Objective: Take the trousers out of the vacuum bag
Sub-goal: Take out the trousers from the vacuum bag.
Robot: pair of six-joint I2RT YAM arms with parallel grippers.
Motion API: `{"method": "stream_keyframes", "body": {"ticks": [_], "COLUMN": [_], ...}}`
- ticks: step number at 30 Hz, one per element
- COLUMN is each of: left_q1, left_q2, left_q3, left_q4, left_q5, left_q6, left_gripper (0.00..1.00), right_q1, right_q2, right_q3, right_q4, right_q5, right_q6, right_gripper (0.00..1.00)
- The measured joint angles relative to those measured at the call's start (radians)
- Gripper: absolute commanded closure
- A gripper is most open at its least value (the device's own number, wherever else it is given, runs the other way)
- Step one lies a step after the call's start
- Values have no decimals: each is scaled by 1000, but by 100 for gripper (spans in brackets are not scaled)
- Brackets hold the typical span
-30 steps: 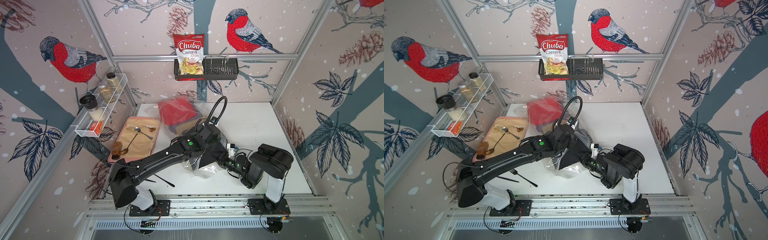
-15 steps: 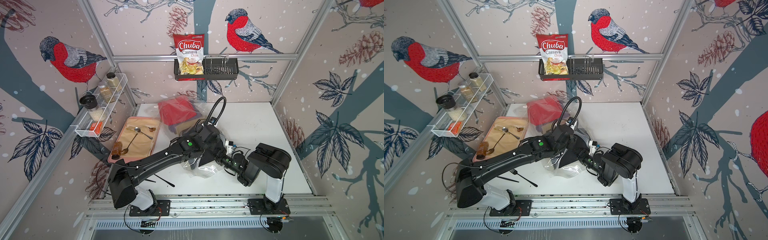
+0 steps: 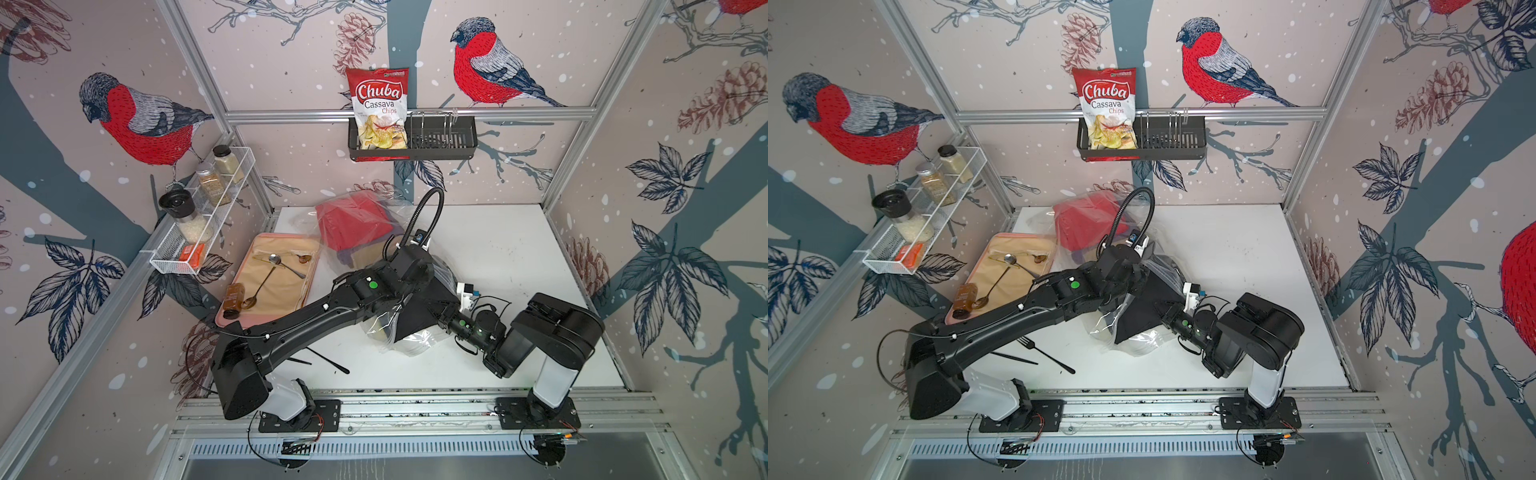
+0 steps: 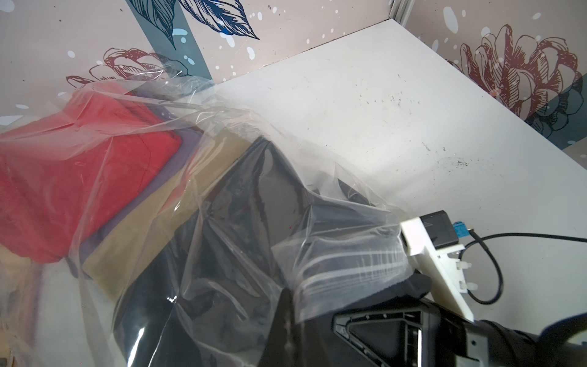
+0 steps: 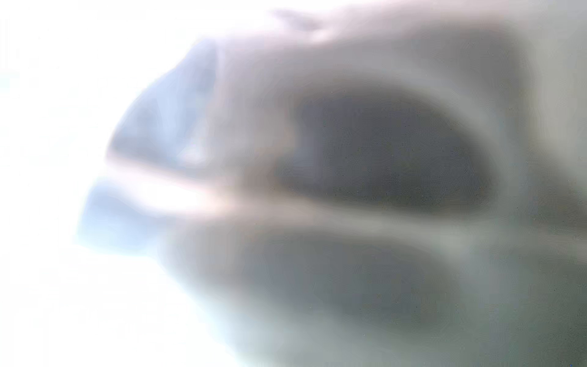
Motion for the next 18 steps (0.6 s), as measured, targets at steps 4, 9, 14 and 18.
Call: {"method": "stream_keyframes", "body": {"ticks": [4,9,14,18], "left_q1": [3,8,32,57], "left_q2": [11,32,44,45], "left_q3": [4,11,14,13], "left_q4": [3,19,37,47], "left_q5": [1,2,5,26], "left_q6": [0,1,4,3], "left_gripper": [100,100,100,100], "right_q1": [16,56,67,68], "right_q2": [-92,-299,-565,-729], "right_q3": [-32,-50,-38,-23], "right_q4": [-21,-150,-460,-702], "right_q5": [-2,10,34,51], "right_q6": [0,-30,-77,-96], "right_gripper": [95,98,100,100]}}
